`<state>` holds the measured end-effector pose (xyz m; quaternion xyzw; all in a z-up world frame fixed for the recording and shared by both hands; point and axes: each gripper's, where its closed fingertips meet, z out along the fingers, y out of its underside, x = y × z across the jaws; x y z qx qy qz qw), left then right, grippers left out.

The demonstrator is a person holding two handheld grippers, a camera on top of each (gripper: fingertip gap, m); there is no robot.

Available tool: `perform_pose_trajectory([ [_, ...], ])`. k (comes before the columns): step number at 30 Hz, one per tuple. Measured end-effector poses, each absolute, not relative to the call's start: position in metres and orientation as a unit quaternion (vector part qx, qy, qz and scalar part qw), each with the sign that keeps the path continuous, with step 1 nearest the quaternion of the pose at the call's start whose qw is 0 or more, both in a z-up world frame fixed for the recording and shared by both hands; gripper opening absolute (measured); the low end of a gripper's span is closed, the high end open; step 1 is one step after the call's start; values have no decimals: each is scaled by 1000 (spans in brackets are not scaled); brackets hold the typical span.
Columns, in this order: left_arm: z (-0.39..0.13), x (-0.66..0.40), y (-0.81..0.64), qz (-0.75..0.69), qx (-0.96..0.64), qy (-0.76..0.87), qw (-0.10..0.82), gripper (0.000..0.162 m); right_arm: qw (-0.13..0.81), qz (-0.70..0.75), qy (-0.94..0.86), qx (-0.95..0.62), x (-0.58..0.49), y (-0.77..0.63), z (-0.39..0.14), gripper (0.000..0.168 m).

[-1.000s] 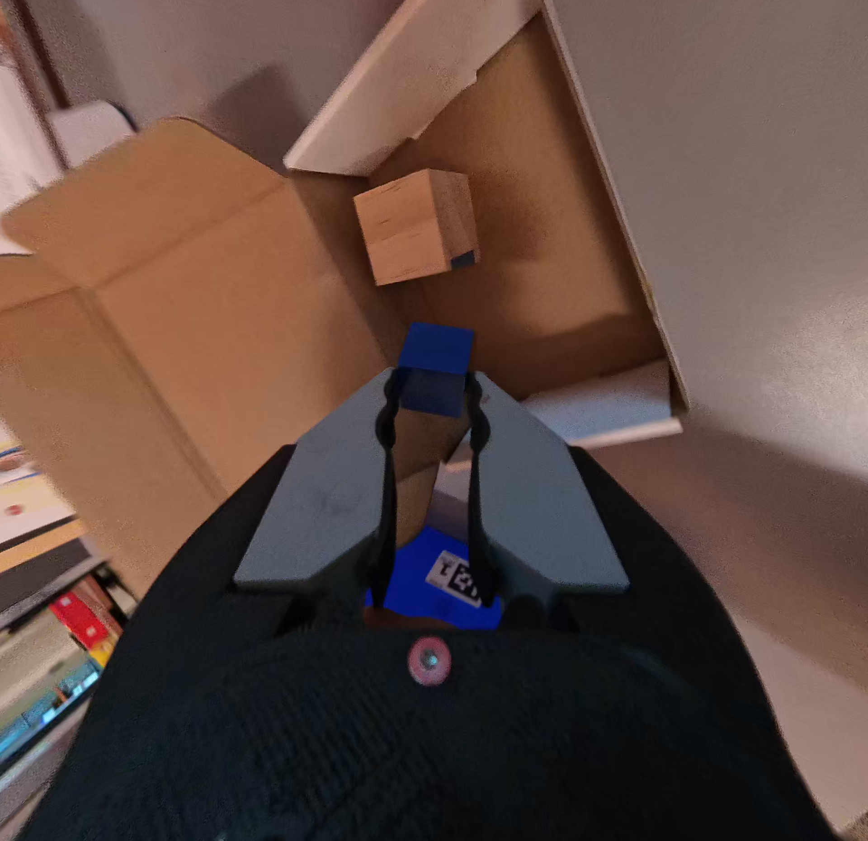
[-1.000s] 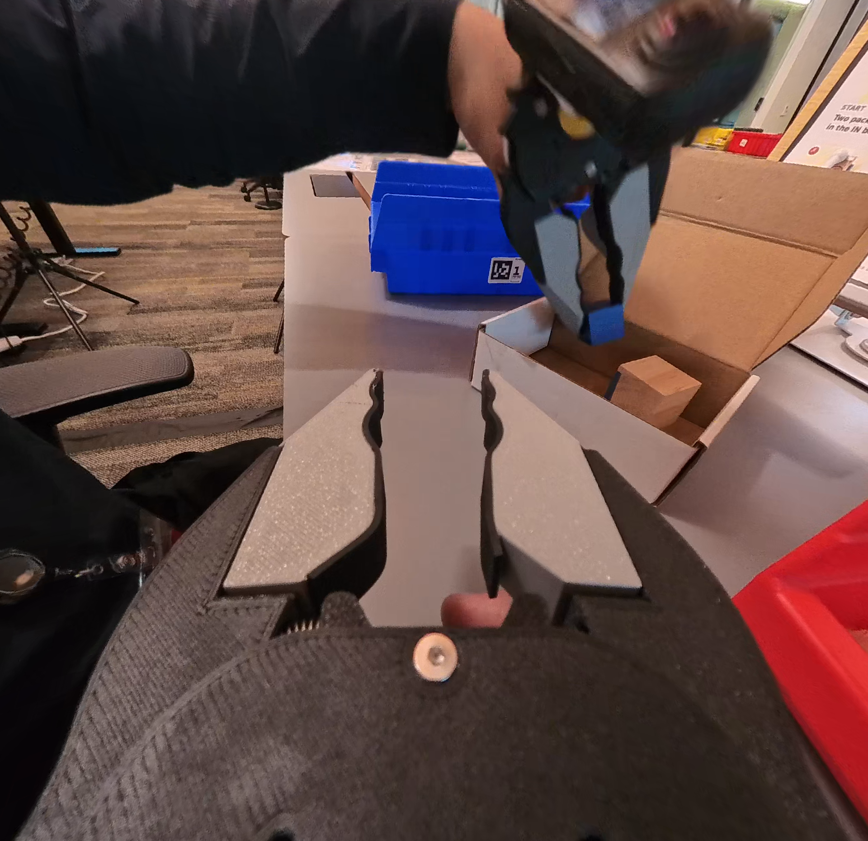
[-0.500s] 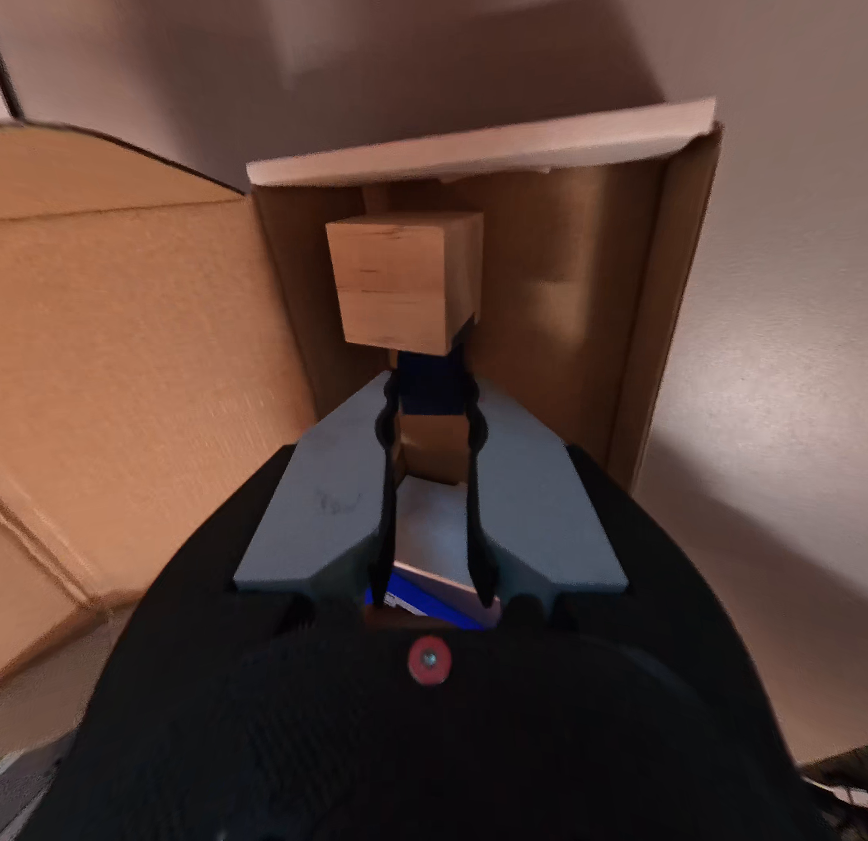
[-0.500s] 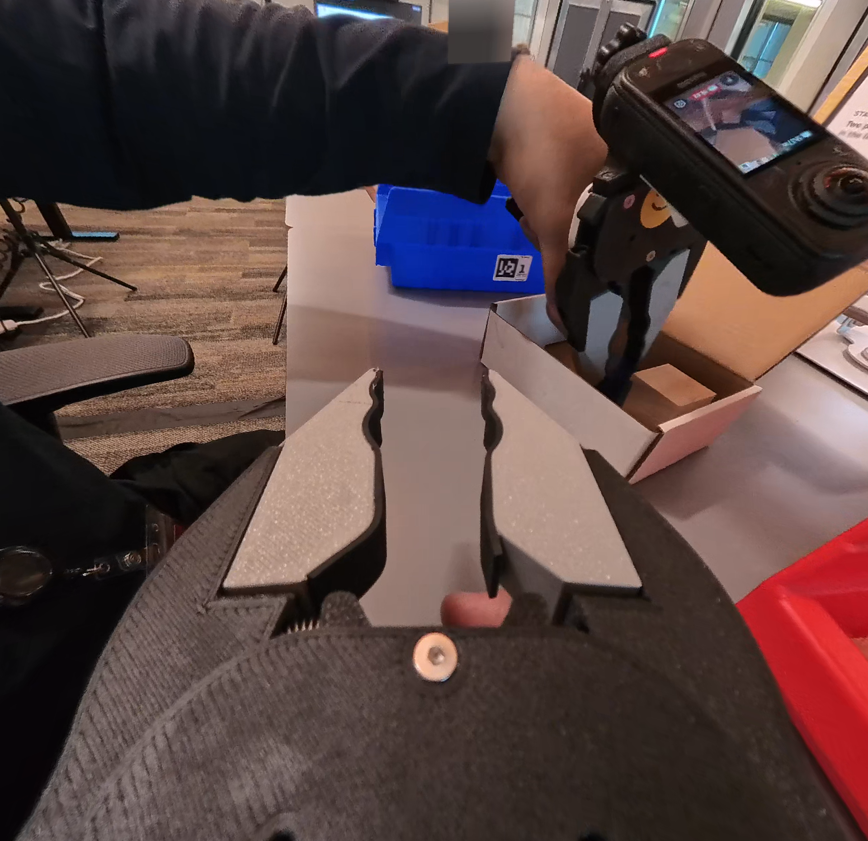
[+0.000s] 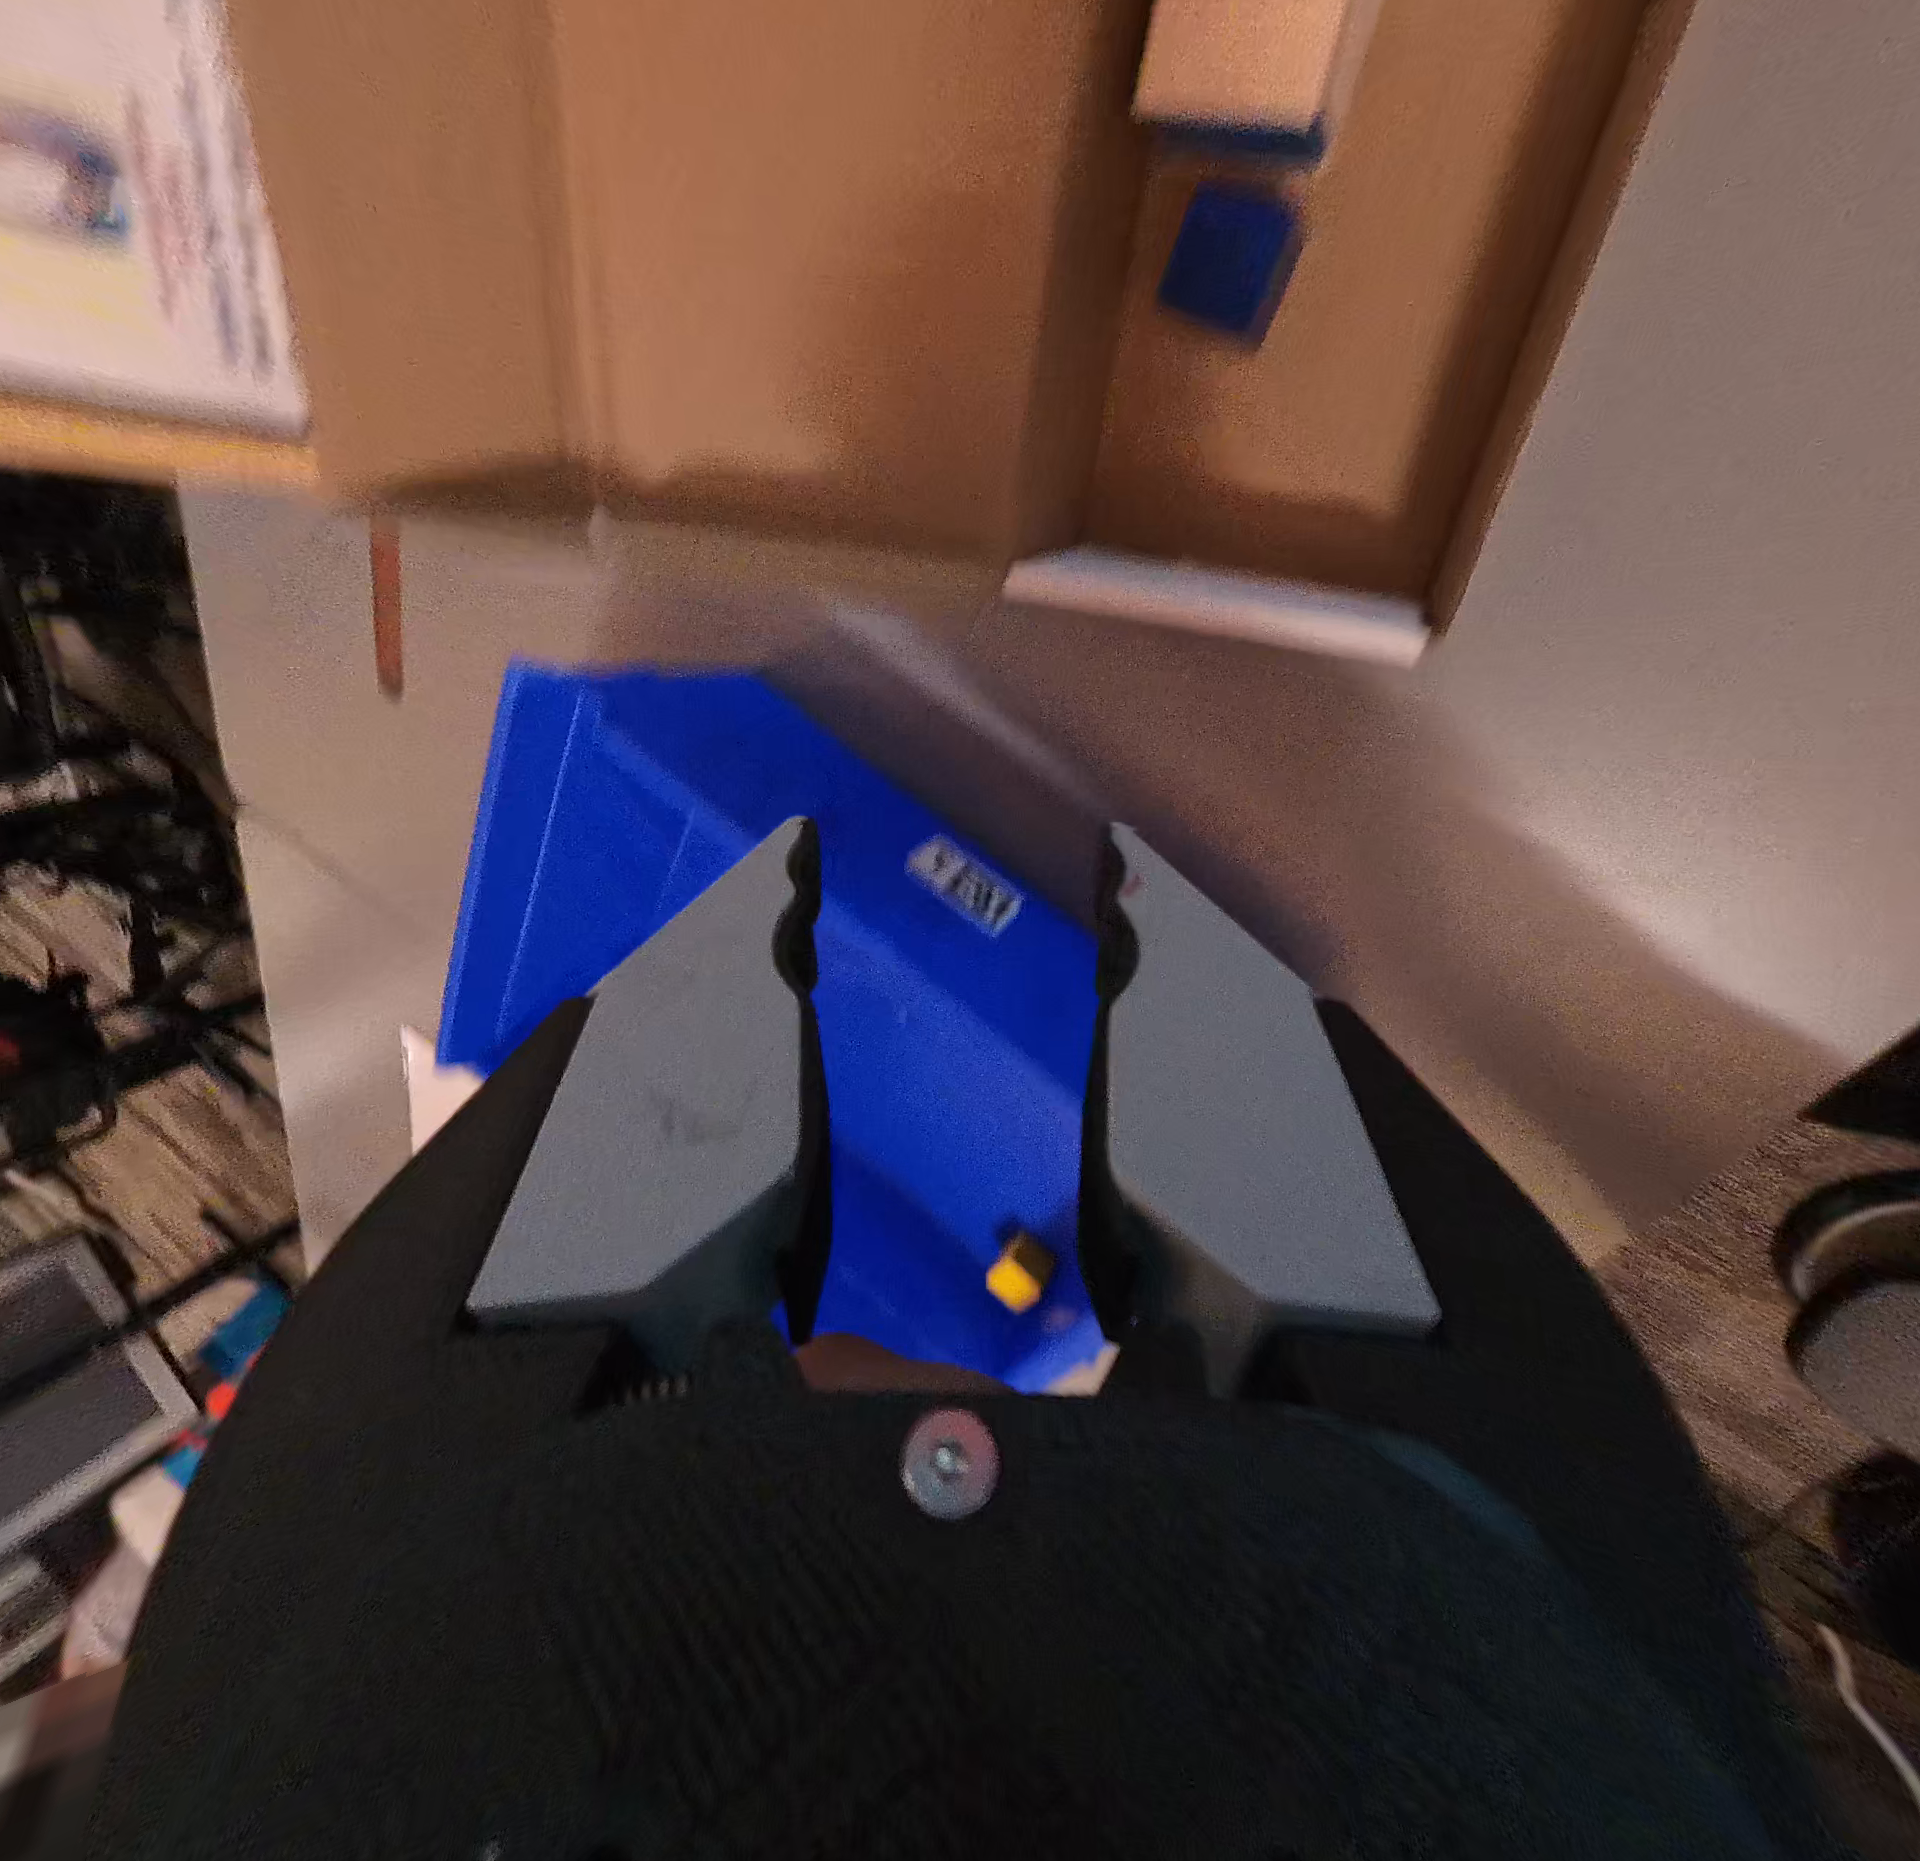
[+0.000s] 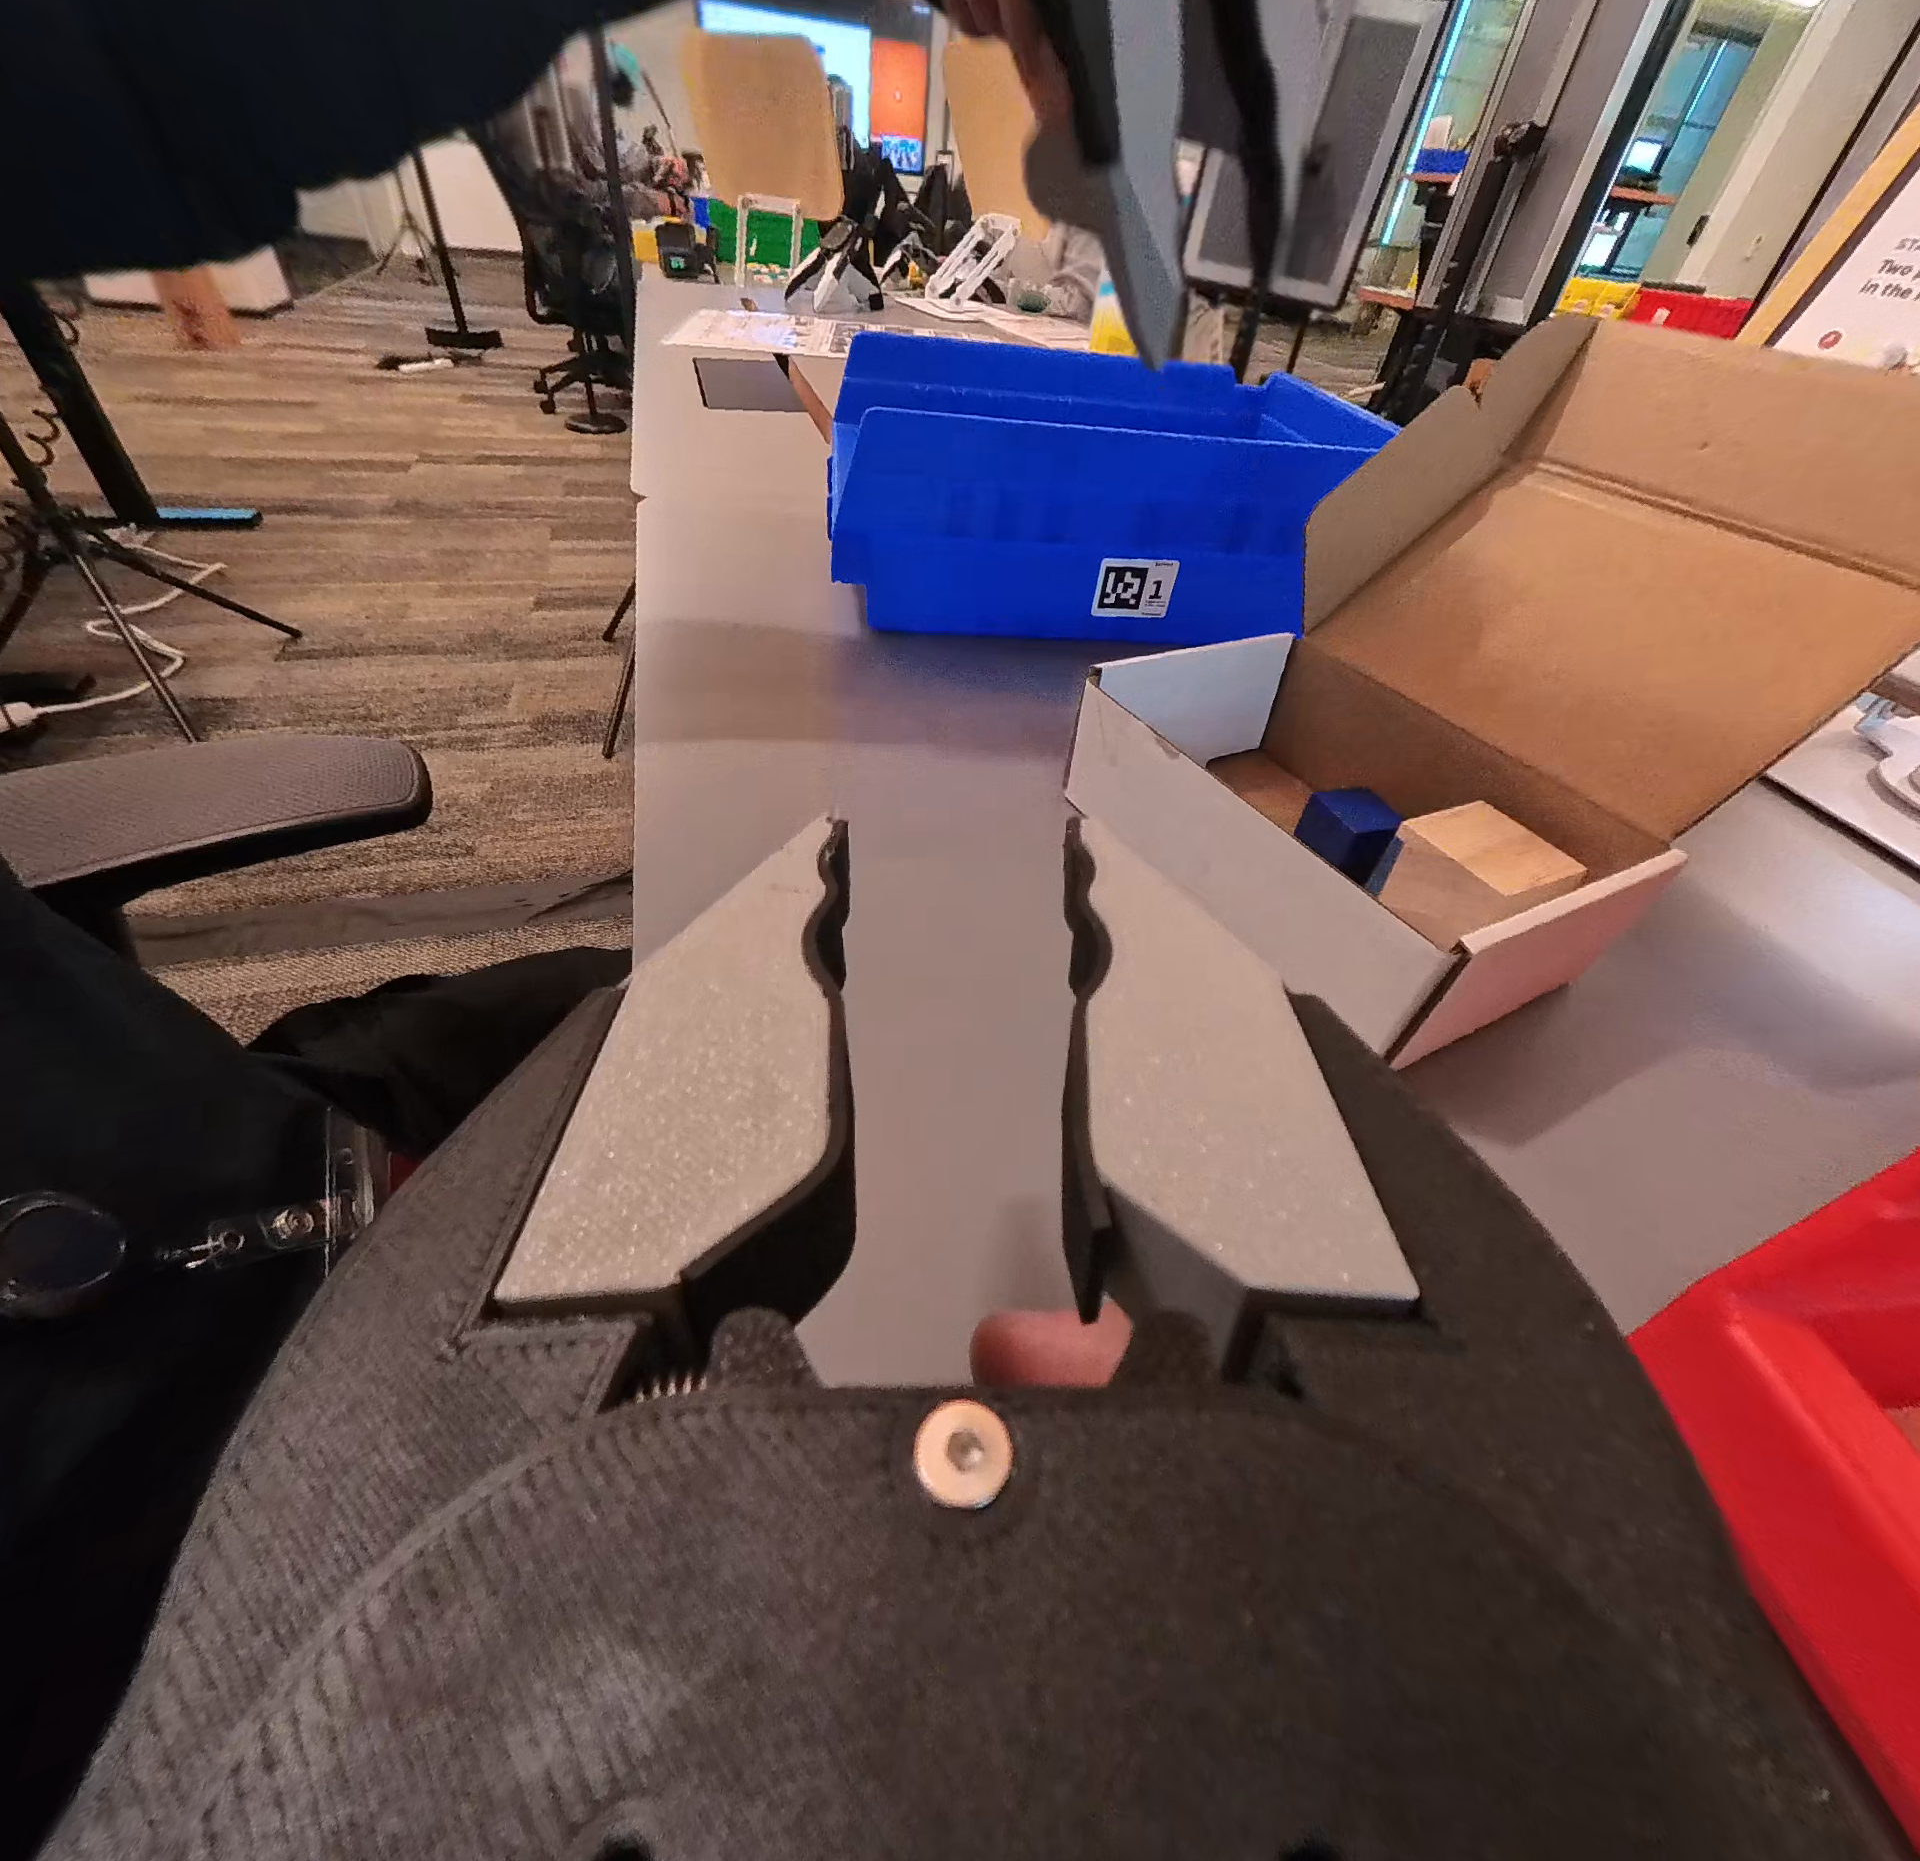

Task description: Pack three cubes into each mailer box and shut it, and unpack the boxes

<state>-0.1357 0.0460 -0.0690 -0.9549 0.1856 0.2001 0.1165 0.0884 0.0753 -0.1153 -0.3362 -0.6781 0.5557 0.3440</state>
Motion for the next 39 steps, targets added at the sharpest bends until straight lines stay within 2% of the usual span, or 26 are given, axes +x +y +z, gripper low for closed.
perform_pose_trajectory([
  [4, -54, -186, -33, 199, -972, 89, 87, 52, 339, 553, -682, -338, 87, 75, -117, 39],
  [9, -100, -234, -127, 172, -985, -9, -1, 52, 332, 550, -687, -341, 86, 74, -119, 39],
  [15, -155, -253, -166, 99, -984, -147, -26, 48, 336, 552, -683, -340, 87, 75, -118, 39],
  [19, -180, -254, -187, 92, -978, -166, -85, 44, 338, 553, -682, -340, 87, 75, -117, 38],
  [24, -197, -253, -184, 79, -976, -182, -88, 40, 340, 553, -681, -339, 88, 75, -117, 38],
  [26, -199, -255, -182, 75, -975, -192, -83, 39, 341, 553, -681, -338, 88, 75, -117, 38],
  [27, -200, -251, -182, 62, -976, -190, -86, 24, 341, 553, -681, -338, 88, 75, -117, 38],
  [28, -200, -250, -183, 59, -978, -180, -92, 21, 341, 553, -681, -338, 88, 75, -117, 38],
  [35, -179, -251, -178, 87, -981, -140, -100, 20, 341, 553, -682, -337, 88, 74, -117, 39],
  [39, -150, -257, -155, 131, -982, -119, -60, 19, 341, 552, -682, -337, 88, 74, -117, 38],
])
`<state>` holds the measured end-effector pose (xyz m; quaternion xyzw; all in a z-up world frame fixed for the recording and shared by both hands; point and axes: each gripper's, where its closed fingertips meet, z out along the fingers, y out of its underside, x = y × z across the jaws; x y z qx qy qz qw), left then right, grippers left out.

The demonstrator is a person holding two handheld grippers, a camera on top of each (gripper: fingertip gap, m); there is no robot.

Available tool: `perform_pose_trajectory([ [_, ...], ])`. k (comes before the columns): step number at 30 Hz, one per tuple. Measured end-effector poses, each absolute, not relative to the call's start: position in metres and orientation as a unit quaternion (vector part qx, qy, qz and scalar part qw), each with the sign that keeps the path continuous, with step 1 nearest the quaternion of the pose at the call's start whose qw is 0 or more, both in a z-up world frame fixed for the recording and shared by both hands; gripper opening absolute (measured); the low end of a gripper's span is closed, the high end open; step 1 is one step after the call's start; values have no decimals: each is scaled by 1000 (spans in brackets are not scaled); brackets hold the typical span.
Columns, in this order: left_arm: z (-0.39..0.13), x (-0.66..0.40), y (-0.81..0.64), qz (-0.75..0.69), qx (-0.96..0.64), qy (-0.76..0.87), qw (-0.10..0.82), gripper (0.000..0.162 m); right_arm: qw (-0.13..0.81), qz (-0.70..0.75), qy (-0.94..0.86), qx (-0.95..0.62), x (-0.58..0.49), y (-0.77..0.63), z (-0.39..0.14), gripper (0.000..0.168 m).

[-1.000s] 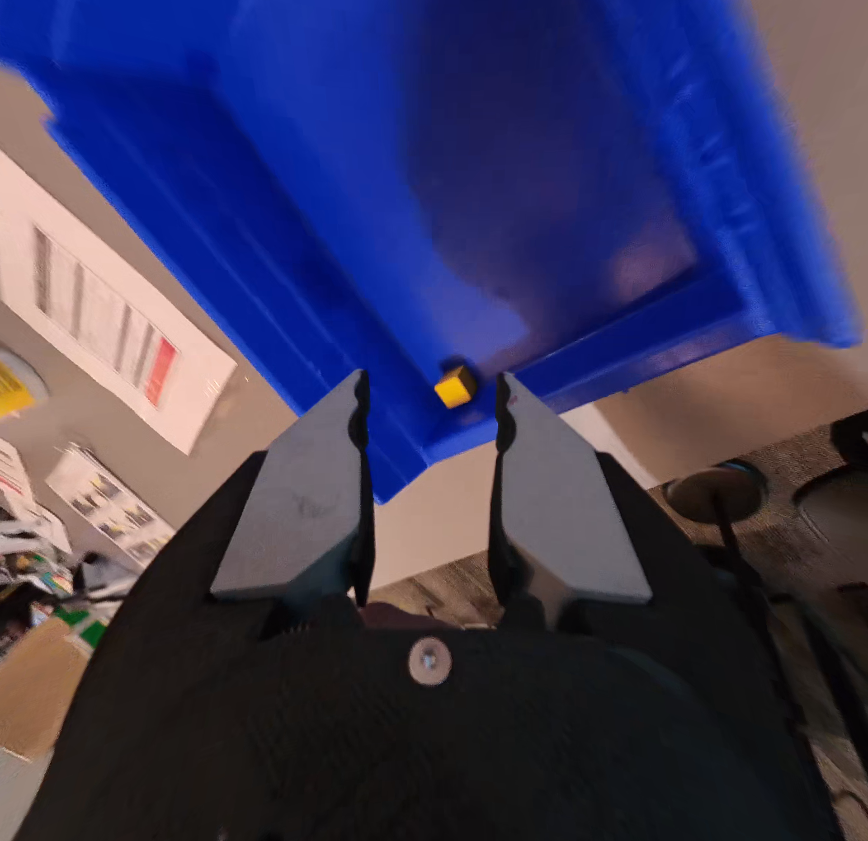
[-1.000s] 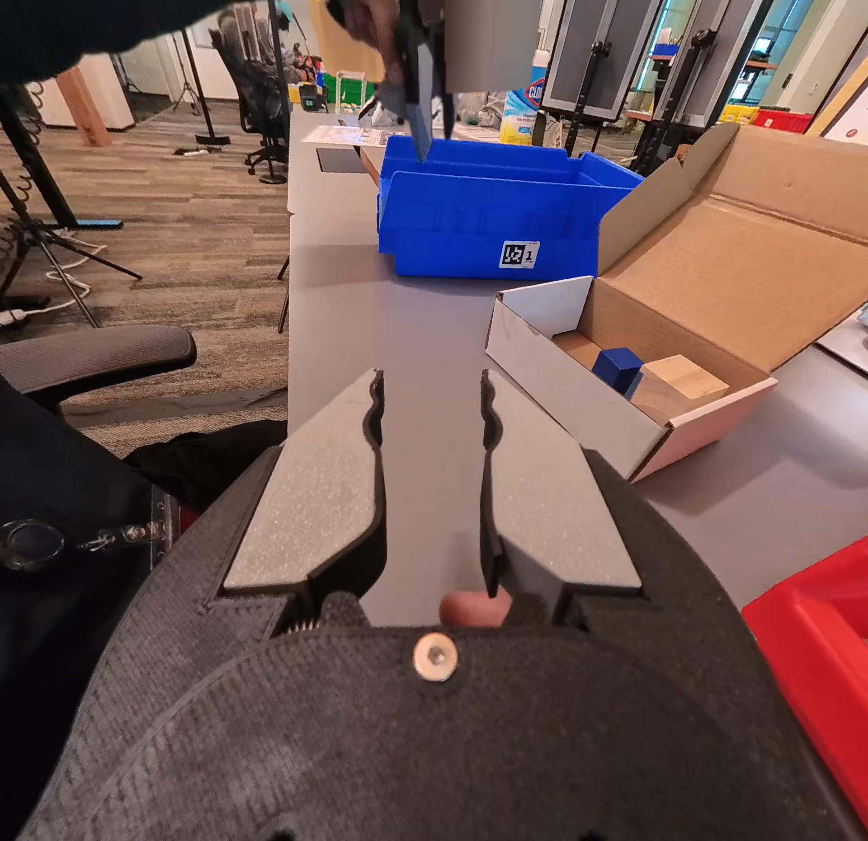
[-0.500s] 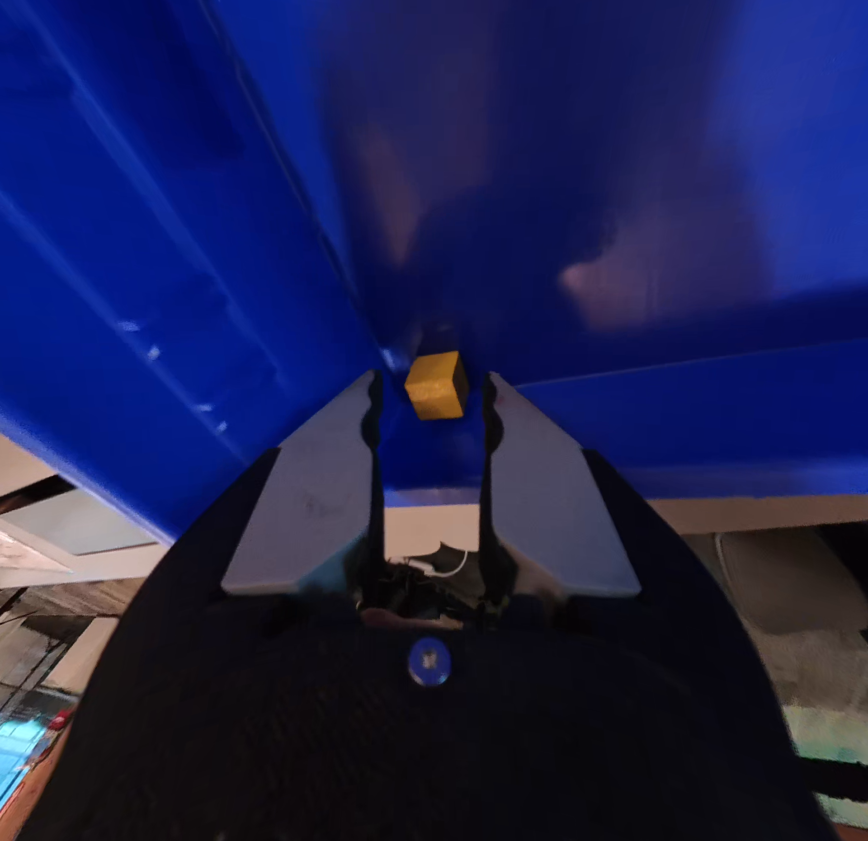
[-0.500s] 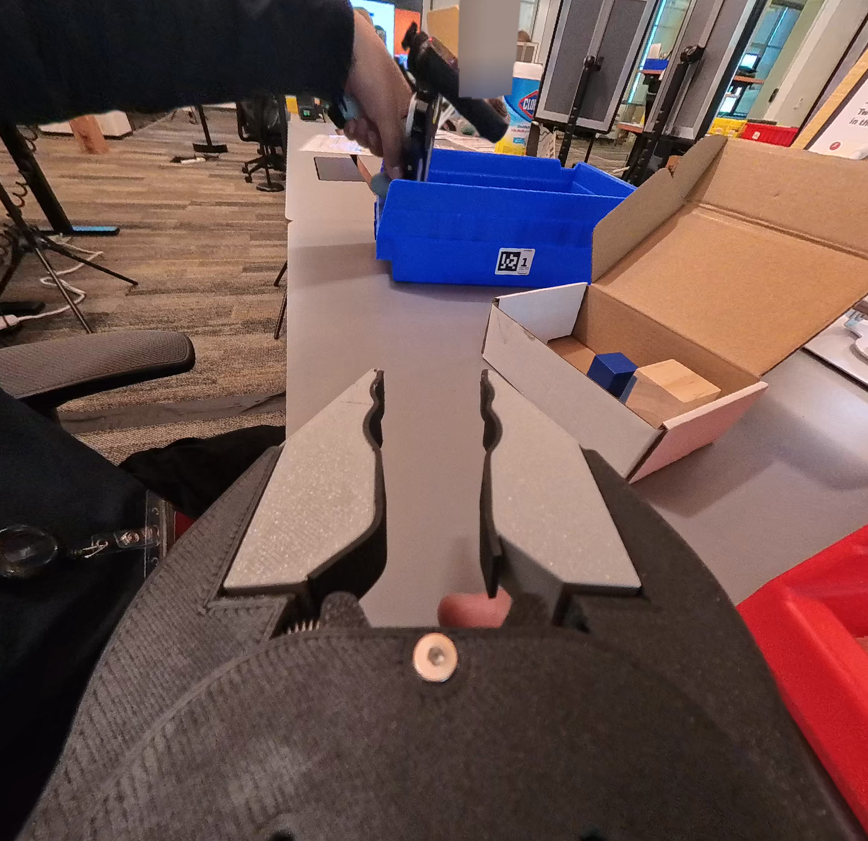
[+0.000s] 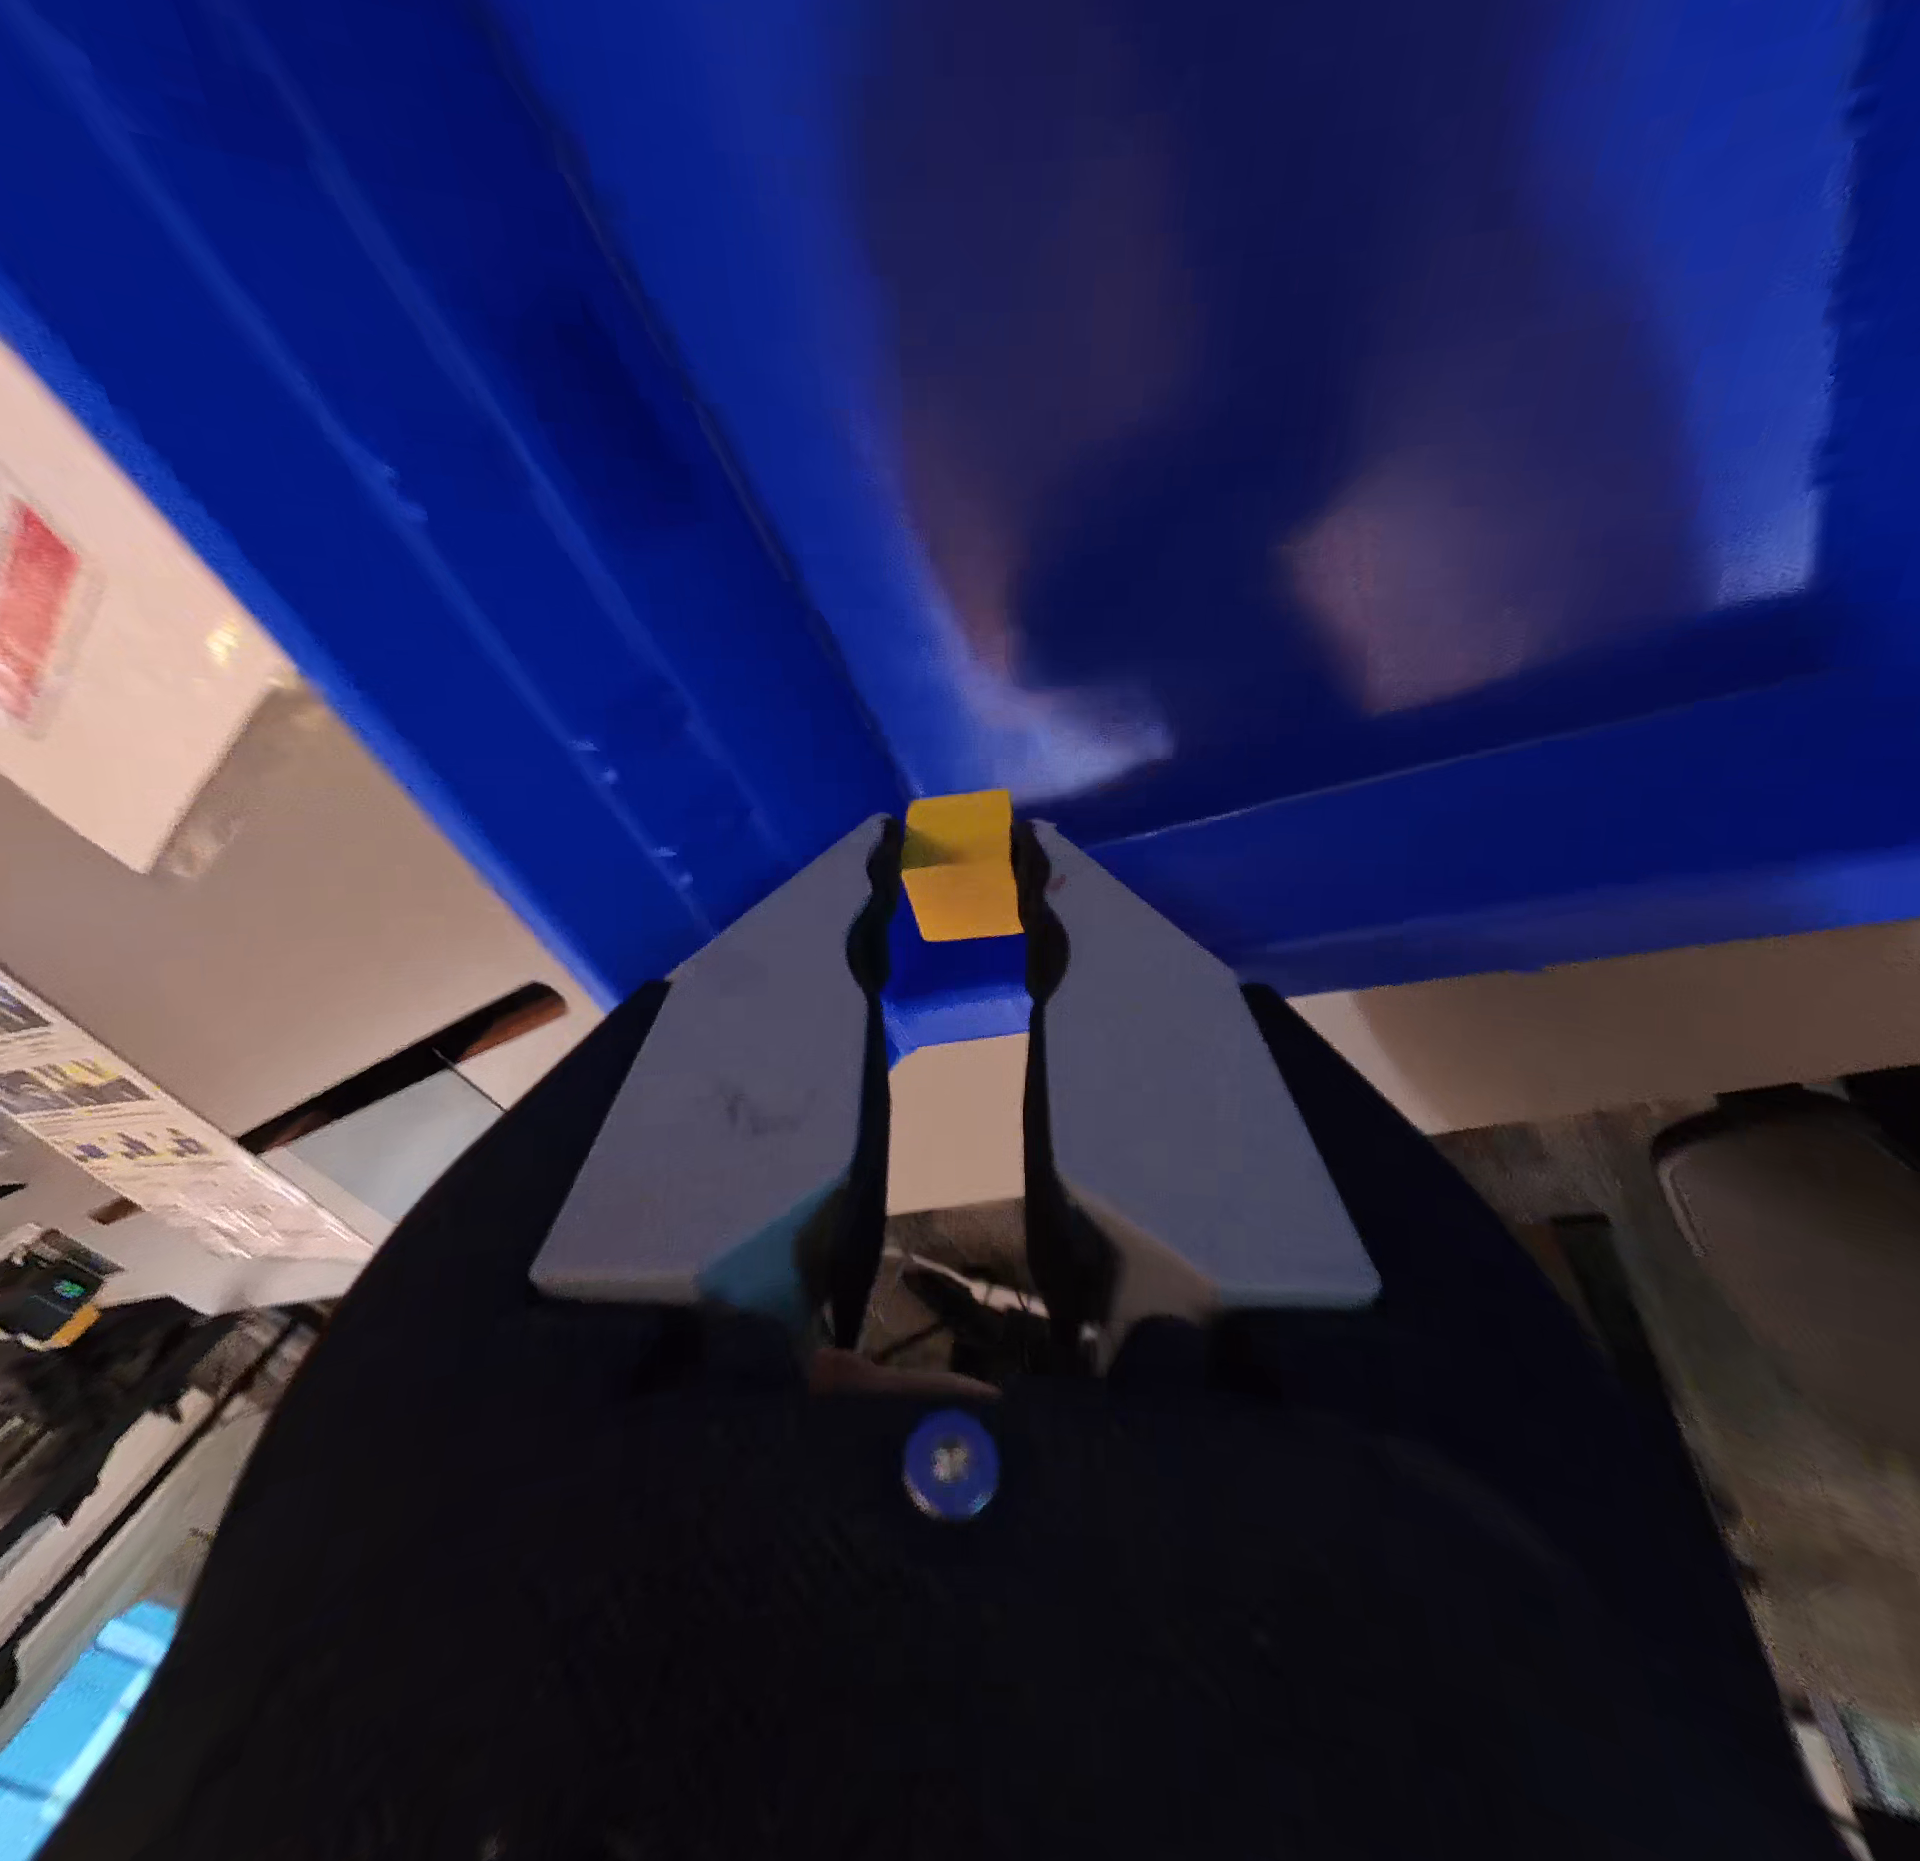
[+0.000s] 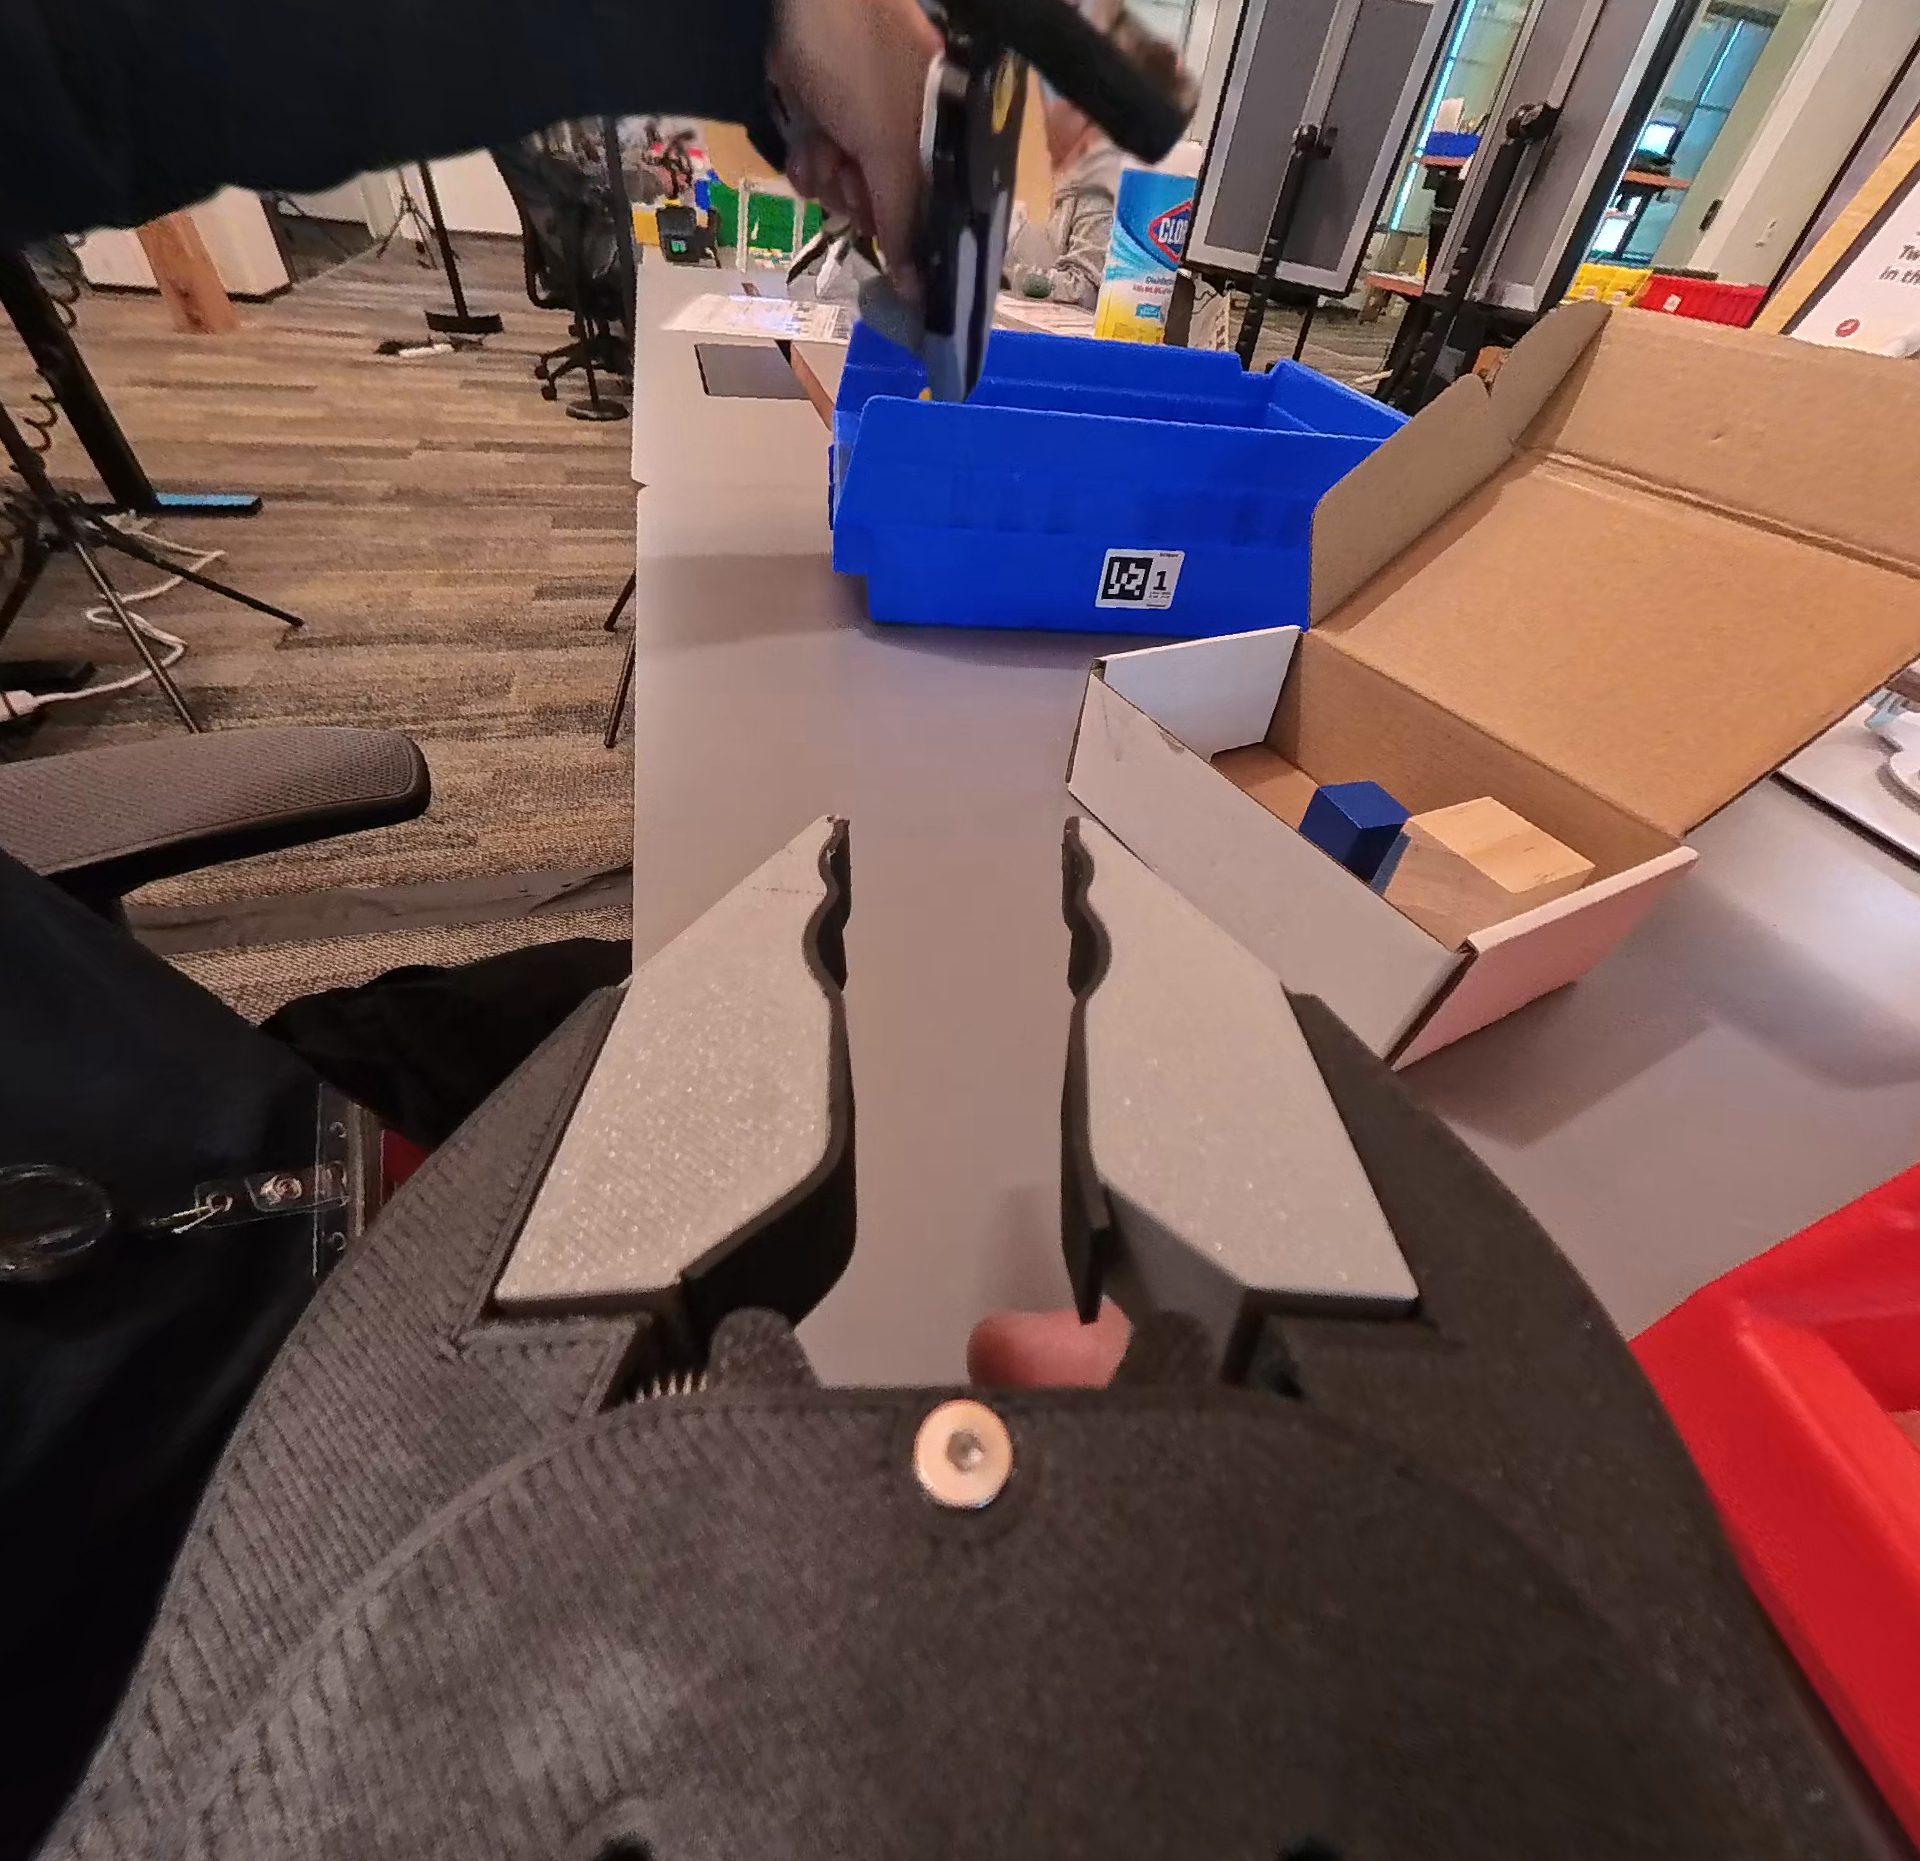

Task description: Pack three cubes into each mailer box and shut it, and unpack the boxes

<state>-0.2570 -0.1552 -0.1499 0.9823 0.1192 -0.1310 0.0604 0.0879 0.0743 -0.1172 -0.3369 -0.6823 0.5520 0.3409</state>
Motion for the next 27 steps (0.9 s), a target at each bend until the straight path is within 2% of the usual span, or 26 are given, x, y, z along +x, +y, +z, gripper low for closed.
perform_pose_trajectory([
  [7, -85, -226, -59, -194, 976, 29, -91, 20, 341, 551, -683, -337, 88, 74, -117, 38],
  [12, -70, -156, 26, -196, 961, -73, -183, 20, 342, 550, -683, -337, 88, 74, -118, 38],
  [18, -100, -97, 91, -177, 949, -144, -217, 20, 347, 551, -681, -335, 89, 74, -116, 38],
  [24, -153, -88, 118, -143, 959, -131, -207, 20, 349, 549, -683, -333, 89, 74, -117, 39],
  [27, -170, -90, 119, -125, 965, -108, -204, 30, 349, 548, -684, -332, 89, 73, -117, 38],
])
